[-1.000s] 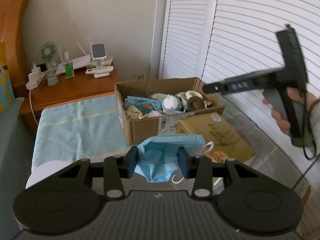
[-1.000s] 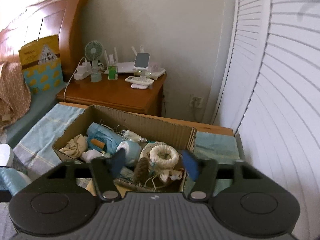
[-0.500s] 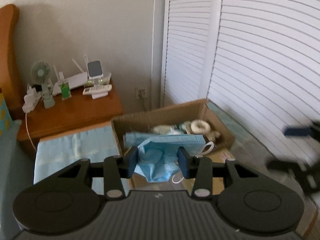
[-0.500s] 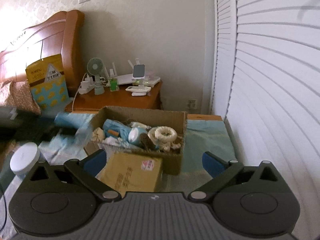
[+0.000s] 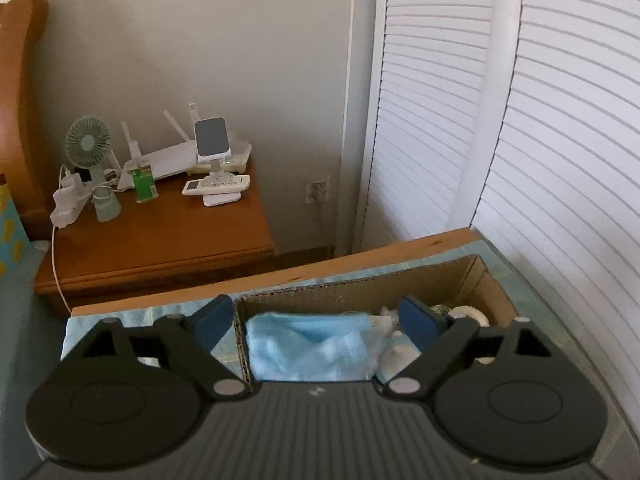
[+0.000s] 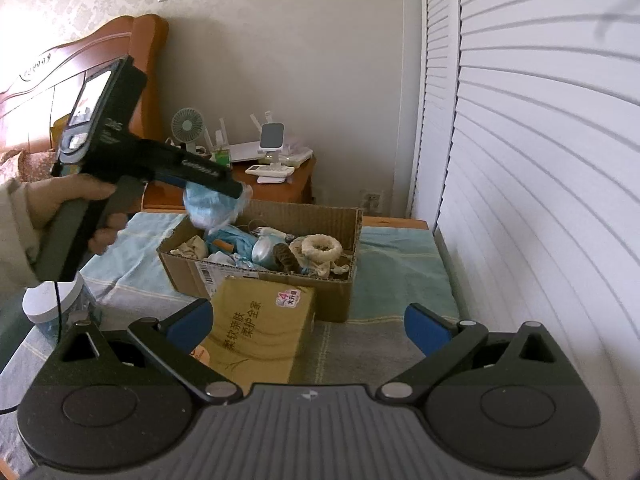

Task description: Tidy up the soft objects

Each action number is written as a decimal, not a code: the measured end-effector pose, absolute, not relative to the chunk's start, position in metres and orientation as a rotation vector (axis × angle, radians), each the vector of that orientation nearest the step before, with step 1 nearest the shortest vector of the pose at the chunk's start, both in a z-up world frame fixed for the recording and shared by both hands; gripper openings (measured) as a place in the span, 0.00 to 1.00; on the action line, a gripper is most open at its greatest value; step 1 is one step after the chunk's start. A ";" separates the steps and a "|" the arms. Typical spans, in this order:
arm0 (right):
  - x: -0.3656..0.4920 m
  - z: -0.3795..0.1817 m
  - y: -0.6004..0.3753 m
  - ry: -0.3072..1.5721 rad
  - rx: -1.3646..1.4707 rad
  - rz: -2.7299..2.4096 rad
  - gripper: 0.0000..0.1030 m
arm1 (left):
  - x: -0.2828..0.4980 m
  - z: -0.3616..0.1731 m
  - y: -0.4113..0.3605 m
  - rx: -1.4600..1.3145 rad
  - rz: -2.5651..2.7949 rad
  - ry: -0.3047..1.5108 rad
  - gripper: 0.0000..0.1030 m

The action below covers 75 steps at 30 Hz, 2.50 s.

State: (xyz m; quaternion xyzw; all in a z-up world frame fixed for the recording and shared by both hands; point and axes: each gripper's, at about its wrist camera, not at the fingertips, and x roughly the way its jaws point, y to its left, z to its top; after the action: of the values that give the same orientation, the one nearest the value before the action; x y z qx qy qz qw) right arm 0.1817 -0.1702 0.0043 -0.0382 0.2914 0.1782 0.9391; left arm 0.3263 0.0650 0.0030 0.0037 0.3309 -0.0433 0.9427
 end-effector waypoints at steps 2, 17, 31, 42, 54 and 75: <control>0.180 0.004 -0.171 0.595 -0.074 0.367 1.00 | 0.322 0.004 0.066 -0.006 -0.104 0.680 0.92; 0.171 0.007 -0.161 0.669 -0.082 0.245 1.00 | 0.176 0.016 0.039 0.025 -0.005 0.661 0.96; 0.149 0.024 -0.144 0.718 -0.060 0.169 1.00 | 0.124 0.043 0.022 0.035 0.016 0.672 0.96; 0.145 0.030 -0.144 0.703 -0.061 0.160 1.00 | 0.119 0.045 0.021 0.022 0.014 0.669 0.96; 0.145 0.031 -0.144 0.701 -0.063 0.161 1.00 | 0.119 0.044 0.021 0.019 0.022 0.670 0.96; 0.146 0.031 -0.143 0.699 -0.068 0.160 1.00 | 0.118 0.044 0.023 0.015 0.031 0.668 0.96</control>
State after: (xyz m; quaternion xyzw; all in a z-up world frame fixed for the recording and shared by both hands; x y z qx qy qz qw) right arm 0.1457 -0.1428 0.0307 -0.0330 0.3421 0.0781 0.9358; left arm 0.1180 0.0228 0.0443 0.0075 0.3277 0.0151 0.9446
